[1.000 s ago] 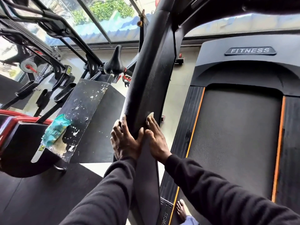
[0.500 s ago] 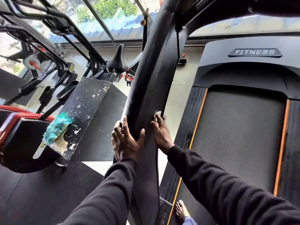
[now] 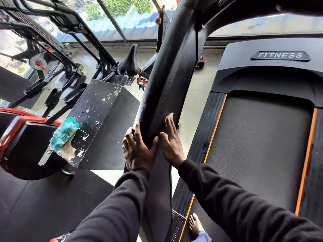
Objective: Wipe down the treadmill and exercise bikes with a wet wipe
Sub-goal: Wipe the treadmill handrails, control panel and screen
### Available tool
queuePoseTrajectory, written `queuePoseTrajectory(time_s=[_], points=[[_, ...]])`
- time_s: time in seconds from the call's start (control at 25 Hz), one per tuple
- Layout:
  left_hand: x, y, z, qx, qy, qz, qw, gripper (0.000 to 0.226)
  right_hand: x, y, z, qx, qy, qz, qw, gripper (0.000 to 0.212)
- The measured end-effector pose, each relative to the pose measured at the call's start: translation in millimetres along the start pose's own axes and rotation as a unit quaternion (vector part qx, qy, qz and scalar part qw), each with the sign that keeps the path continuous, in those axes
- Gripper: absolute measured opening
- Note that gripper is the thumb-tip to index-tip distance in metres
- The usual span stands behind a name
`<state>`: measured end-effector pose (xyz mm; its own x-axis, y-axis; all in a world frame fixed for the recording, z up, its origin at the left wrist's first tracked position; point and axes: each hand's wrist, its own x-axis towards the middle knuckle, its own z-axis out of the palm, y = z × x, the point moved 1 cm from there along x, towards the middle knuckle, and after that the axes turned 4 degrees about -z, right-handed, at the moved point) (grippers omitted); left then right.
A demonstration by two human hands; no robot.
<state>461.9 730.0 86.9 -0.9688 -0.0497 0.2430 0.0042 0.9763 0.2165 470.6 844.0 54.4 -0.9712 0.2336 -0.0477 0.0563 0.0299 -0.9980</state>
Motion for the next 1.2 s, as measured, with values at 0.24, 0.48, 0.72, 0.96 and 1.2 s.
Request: queuePoseTrajectory(time_s=[0.24,0.48,0.72,0.96,1.2], points=[[0.8,0.3,0.5,0.002,0.0,0.0,1.0,0.083,4.0,-3.3,-2.4,-0.007,0.002,-0.025,1.0,0.065],[0.2,0.1,-1.1,0.004,-0.01,-0.003,1.0,0.082,12.4,-5.8,-6.0,0.011,0.023,-0.003,1.0,0.062],[-2.1,0.8,-2.5,0.003,-0.008,0.0,1.0,0.081,24.9,2.9,-9.1,0.012,-0.003,0.064,0.998,0.068],[-2.8,1.7,-1.9,0.011,0.004,0.004,1.0,0.08,36.6,-3.5,-17.5,-0.021,-0.013,0.061,0.998,0.062],[-2.7,5.1,-9.7,0.01,-0.028,-0.016,0.999,0.085,37.6,-12.4,-24.4,-0.032,-0.031,0.029,0.999,0.061]])
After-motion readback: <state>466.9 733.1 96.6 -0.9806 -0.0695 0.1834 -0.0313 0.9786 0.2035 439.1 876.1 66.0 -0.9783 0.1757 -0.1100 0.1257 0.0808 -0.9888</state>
